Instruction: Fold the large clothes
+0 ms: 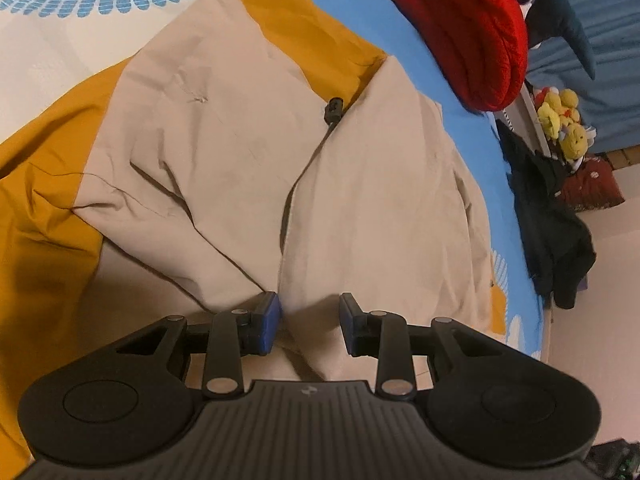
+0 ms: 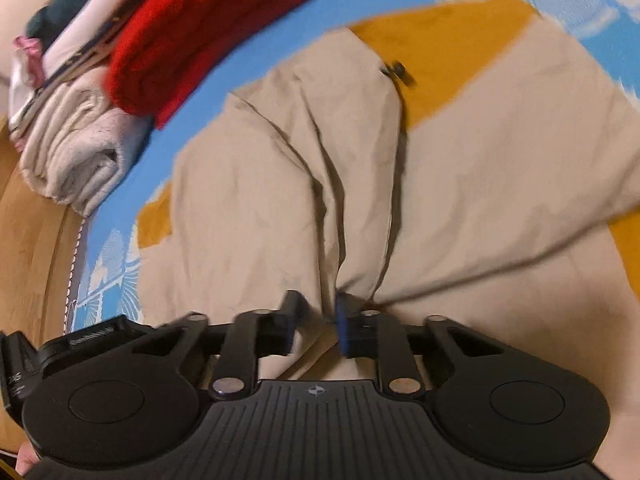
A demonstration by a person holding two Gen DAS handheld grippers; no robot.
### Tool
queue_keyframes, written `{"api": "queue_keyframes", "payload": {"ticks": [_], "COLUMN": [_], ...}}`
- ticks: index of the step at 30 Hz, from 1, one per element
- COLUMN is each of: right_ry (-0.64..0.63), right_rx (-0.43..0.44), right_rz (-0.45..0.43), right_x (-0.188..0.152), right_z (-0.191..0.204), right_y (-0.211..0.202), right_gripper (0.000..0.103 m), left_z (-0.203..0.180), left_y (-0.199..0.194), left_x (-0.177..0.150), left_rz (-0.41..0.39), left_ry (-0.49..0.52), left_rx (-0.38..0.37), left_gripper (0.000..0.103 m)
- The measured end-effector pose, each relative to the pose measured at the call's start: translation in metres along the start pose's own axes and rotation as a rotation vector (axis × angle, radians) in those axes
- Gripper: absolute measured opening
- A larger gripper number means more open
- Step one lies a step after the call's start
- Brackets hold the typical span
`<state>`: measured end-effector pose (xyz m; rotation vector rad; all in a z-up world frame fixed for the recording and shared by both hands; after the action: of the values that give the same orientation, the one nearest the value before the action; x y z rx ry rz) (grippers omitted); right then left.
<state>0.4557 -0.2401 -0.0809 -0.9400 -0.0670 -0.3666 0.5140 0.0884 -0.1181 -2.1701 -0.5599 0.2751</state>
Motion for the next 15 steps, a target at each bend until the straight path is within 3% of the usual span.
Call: {"api": "queue_keyframes", "payload": {"ticks": [2,6,9,11,13,14,15], "right_ry": [-0.034,-0.092,-0.055,0.028,0.116,0.164,0.2], "right_rx": [0.094,0.372,0.454,0.338,0.106,-0.006,-0.057], "right_rz": [-0.072,-0.262,-0.279,-0.184,-0.051,0.024,0.051], "right_x": [0.003,0.0,-0.001,-0.001,-0.004,-0.007,-0.01], "right_z": [0.007,0.019,0.013,0.003,-0.013,-0.025,-0.032], "right_y": [-0.014,-0.054,-0.057,-0.04,-0.013,0.002,0.009], "right_gripper": [0.006,0.005,0.005,0.005,0.007,0.01,0.015], "left_z": [-0.003,-0.026,-0.029,-0.024,-0.019,-0.015,-0.013], "left_y": [-0.01,-0.051,-0.055,-0.044,-0.028,-0.023,-0.02], "left_x": [0.001,-0.003,-0.006,-0.007,-0.007,-0.007,-0.007], "left_rz": [-0.048,-0.215,-0.241,-0.204,-0.15,-0.136,-0.122], "left_ry": [0.033,0.193,0.225,0.208,0.189,0.173,0.159], "left_rx": [-0.045,-0.155,-0.133,-0.056,0.057,0.072,0.066], "left_gripper": [0.0,0.0,0.0,0.0,0.0,0.003,0.013]}}
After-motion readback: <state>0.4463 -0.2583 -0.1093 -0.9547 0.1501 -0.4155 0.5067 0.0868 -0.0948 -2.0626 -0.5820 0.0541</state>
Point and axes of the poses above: each gripper's, at about its wrist camera, not at the fingertips, and y roughly the way its jaws point, z to its left, x to its top, the point moved 1 cm from there along y, roughly the way its jaws point, and after that the axes turned 14 degrees about z, right-handed, at the moved point
